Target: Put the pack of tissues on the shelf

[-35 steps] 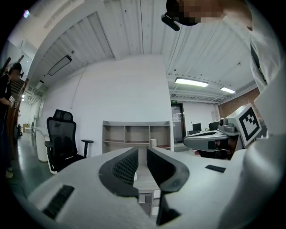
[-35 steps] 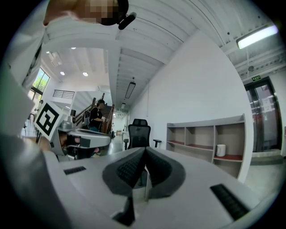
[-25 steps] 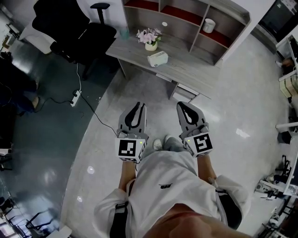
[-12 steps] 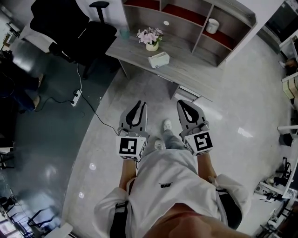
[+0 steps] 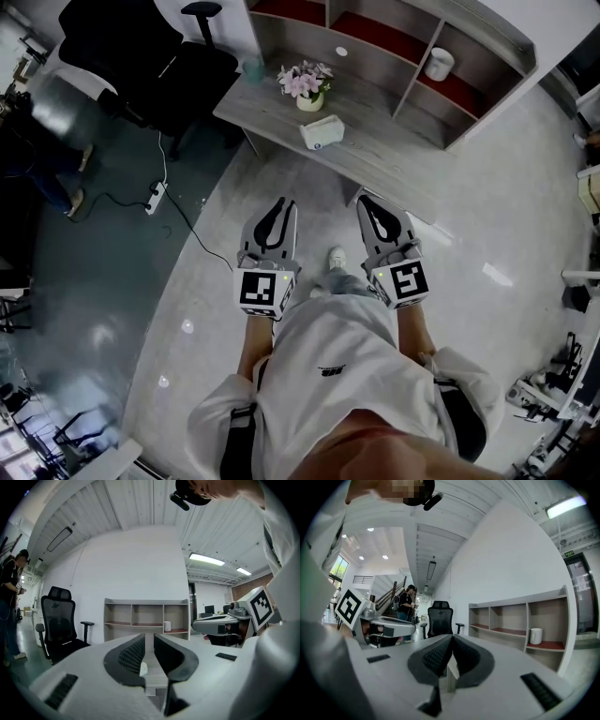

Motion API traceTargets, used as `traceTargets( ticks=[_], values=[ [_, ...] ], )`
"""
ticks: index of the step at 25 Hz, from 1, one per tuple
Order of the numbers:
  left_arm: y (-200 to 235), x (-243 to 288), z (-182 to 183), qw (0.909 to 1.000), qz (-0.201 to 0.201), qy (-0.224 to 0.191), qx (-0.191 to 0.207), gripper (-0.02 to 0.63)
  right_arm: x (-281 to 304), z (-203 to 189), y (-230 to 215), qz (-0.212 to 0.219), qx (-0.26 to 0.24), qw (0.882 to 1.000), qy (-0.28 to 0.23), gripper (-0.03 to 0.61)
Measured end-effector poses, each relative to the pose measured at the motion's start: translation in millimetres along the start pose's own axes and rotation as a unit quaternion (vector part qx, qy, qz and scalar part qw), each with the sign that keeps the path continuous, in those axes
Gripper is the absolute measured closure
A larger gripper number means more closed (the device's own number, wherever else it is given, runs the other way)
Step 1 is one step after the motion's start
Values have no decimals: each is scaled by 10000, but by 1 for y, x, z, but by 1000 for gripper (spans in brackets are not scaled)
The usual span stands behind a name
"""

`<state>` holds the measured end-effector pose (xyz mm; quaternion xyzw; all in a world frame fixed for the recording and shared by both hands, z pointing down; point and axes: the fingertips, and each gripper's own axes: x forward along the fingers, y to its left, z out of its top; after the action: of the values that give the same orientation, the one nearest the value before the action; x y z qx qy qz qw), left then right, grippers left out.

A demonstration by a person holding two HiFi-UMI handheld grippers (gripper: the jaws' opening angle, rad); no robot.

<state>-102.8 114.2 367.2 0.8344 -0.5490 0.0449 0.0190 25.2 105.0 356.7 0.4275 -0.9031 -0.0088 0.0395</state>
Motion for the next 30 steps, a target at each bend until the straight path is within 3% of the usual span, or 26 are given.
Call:
traceTargets(
  ticks=[17,30],
  values=[
    [-1,88,16,9991,362,112,204,572,53,-3,-83,495,91,9987,-89,552],
    [17,130,-4,9986,431,279,139,572,88,-17,-102,613,155,9980,19,552]
  ],
)
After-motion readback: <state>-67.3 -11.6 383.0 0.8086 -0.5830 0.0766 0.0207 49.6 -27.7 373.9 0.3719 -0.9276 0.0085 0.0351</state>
